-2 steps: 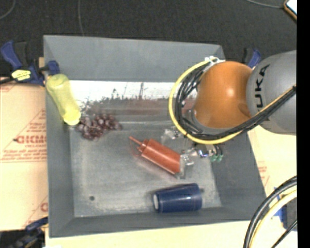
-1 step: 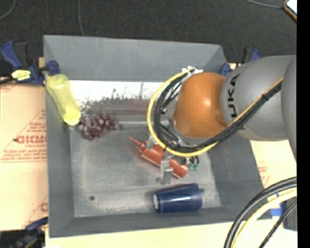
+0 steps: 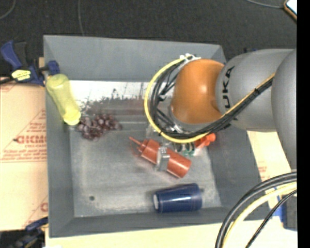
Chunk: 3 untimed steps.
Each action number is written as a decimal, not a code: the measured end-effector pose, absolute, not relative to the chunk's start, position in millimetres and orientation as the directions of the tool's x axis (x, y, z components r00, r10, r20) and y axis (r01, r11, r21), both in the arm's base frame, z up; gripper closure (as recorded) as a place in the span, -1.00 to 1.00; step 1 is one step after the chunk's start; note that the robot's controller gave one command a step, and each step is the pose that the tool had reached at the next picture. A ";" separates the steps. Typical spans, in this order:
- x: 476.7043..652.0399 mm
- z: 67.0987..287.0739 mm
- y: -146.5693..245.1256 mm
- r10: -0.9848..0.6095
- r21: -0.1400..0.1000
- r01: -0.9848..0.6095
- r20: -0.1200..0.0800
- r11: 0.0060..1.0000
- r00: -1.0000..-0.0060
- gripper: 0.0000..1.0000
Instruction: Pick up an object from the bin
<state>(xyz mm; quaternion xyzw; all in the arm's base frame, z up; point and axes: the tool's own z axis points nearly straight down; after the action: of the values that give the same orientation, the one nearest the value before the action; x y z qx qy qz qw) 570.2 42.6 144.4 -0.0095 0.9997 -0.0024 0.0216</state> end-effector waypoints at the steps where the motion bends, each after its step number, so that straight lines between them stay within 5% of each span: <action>1: 553.7 126.9 28.2 0.033 -0.001 0.033 -0.041 0.999 -0.999 -1.00; 2: 571.2 151.4 23.0 -0.006 -0.004 -0.006 -0.048 1.000 -0.999 1.00; 3: 571.2 151.5 22.9 -0.006 -0.004 -0.006 -0.048 1.000 -0.999 1.00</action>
Offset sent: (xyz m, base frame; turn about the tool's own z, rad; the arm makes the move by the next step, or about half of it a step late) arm -0.0002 -0.0187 0.0064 0.0122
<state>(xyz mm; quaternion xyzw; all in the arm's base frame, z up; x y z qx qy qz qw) 571.2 22.9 151.5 -0.0031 0.9997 -0.0020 0.0239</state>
